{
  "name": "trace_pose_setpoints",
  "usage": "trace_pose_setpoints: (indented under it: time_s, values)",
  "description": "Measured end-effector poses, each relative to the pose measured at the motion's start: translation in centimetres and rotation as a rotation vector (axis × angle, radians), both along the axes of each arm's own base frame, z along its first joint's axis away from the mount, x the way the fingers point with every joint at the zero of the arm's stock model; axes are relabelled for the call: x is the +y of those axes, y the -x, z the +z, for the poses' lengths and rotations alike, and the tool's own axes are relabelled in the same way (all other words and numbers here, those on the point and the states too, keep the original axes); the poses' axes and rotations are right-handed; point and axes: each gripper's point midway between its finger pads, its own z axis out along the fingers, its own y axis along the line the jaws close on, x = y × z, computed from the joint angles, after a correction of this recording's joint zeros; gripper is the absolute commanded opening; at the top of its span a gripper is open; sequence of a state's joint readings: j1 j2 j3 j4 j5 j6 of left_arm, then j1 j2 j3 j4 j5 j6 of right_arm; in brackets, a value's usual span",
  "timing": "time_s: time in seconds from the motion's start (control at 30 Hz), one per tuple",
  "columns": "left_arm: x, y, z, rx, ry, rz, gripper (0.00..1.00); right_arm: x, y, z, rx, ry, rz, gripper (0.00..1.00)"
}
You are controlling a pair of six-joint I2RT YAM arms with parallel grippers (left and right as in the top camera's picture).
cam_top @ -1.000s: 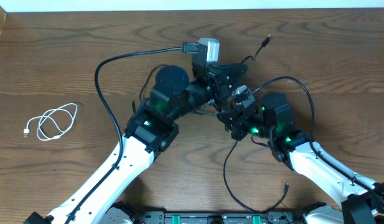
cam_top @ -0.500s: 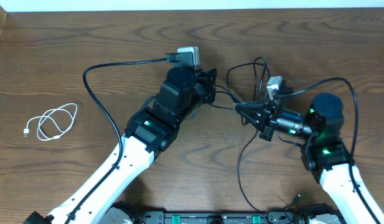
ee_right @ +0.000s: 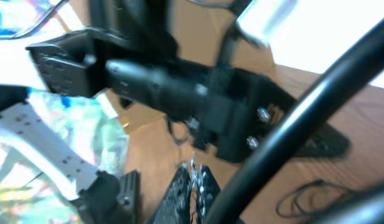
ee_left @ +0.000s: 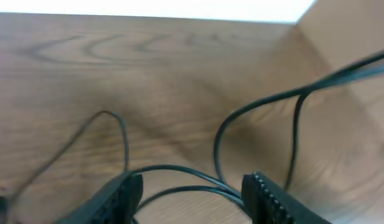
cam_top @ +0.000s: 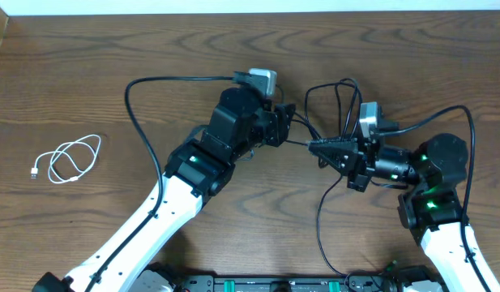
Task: Untangle cables
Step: 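Grasp a black cable with the right gripper and pull it rightward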
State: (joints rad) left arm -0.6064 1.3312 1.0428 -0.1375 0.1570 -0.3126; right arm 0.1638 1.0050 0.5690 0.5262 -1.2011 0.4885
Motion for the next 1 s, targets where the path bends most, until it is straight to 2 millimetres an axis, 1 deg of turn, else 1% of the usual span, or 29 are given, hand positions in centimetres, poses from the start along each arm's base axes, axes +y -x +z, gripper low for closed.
trace_pose_setpoints:
  time_s: [0.03, 0.1, 0.2, 0.3, 0.37, 0.47, 0.57, 0.63, 0.77, 0.83, 0.93, 1.0]
  values:
    - [-0.2, 0.2, -0.2, -0.011, -0.021, -0.030, 0.58, 0.0, 0.2, 0.3, -0.006, -0.005, 0.012, 0.01]
    - [-0.7, 0.7, -0.5, -0.040, -0.066, -0.112, 0.62, 0.1, 0.7, 0.5, 0.005, -0.011, 0.042, 0.01]
    - [-1.8, 1.8, -0.4, -0.090, -0.094, -0.241, 0.63, 0.2, 1.0, 0.5, 0.031, -0.014, 0.060, 0.01]
    - [-2.2, 2.2, -0.3, -0.116, -0.108, -0.294, 0.63, 0.2, 1.2, 0.8, 0.045, -0.023, 0.069, 0.01]
    - [-2.3, 2.3, -0.3, -0.140, -0.127, -0.324, 0.64, 0.2, 1.6, 1.5, 0.027, -0.037, 0.087, 0.01]
    - [-2.6, 2.3, -0.8, -0.154, -0.150, -0.356, 0.64, 0.2, 2.3, 2.5, -0.001, -0.050, 0.114, 0.01]
    - [-3.0, 1.9, -2.0, -0.151, -0.169, -0.374, 0.64, 0.2, 3.0, 3.3, -0.012, -0.063, 0.140, 0.01]
    - [-3.4, 1.4, -2.9, -0.145, -0.178, -0.380, 0.64, 0.3, 3.3, 3.5, -0.008, -0.067, 0.156, 0.01]
    - [-4.4, 0.9, -4.0, -0.145, -0.178, -0.396, 0.63, 0.7, 3.9, 3.5, 0.015, -0.067, 0.186, 0.01]
    - [-4.9, 1.0, -3.9, -0.160, -0.173, -0.407, 0.63, 0.7, 3.9, 3.5, 0.022, -0.067, 0.187, 0.01]
    - [-5.7, 1.0, -3.1, -0.202, -0.158, -0.418, 0.63, 0.7, 4.0, 3.5, 0.025, -0.066, 0.190, 0.01]
    - [-5.9, 1.0, -2.9, -0.214, -0.158, -0.420, 0.63, 0.7, 4.0, 3.5, 0.033, -0.067, 0.192, 0.01]
